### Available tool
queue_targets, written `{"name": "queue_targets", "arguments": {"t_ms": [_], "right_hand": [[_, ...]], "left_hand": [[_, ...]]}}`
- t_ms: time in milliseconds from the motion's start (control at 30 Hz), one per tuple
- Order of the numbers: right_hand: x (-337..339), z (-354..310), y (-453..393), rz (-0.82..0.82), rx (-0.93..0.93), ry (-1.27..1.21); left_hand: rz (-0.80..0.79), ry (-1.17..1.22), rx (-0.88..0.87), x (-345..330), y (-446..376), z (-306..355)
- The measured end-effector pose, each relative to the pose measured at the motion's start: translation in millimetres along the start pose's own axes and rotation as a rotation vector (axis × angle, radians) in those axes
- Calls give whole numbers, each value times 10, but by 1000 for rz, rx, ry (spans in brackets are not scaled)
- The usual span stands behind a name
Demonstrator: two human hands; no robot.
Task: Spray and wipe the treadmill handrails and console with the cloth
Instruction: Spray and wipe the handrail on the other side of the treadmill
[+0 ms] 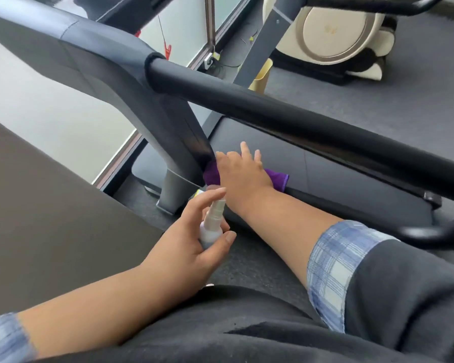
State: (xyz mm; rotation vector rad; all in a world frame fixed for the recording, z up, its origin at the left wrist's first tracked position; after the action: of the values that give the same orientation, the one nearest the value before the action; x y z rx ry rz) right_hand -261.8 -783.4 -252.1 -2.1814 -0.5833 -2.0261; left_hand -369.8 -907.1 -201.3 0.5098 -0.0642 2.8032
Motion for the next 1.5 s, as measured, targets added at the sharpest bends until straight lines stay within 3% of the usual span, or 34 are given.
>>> {"name": "queue_targets", "arguments": {"t_ms": [233,400,600,767,933,1100,1500], "right_hand": [[54,409,467,84,-77,-140],[-18,543,716,88,-80,97],[-118,-33,151,43,43,227],[-96,-198,-47,70,-19,147],[-18,84,222,69,-47,-7],[-15,367,514,46,-111,13],[91,-172,-49,74,-87,-49]], "left_hand": [[-30,26,-8,65,-83,-65],[2,34,-11,245,-88,-194],[109,48,20,603,7,-400],[119,60,52,702,27,-450],[88,66,32,620,-95,-385],[79,87,51,631,-139,-446],[65,50,47,531,-208,-432]]}}
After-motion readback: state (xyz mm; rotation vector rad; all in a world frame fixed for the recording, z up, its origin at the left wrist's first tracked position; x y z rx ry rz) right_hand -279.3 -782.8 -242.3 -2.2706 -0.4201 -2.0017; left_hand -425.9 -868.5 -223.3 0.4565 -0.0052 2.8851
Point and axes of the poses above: each hand's wrist, its own y-axis away from the middle knuckle, its own x-axis out of the back of the hand, z = x × y, the point moved 6 cm from there along -y, towards the middle knuckle, and after that the axes turned 4 degrees about x, right-handed, at the moved point
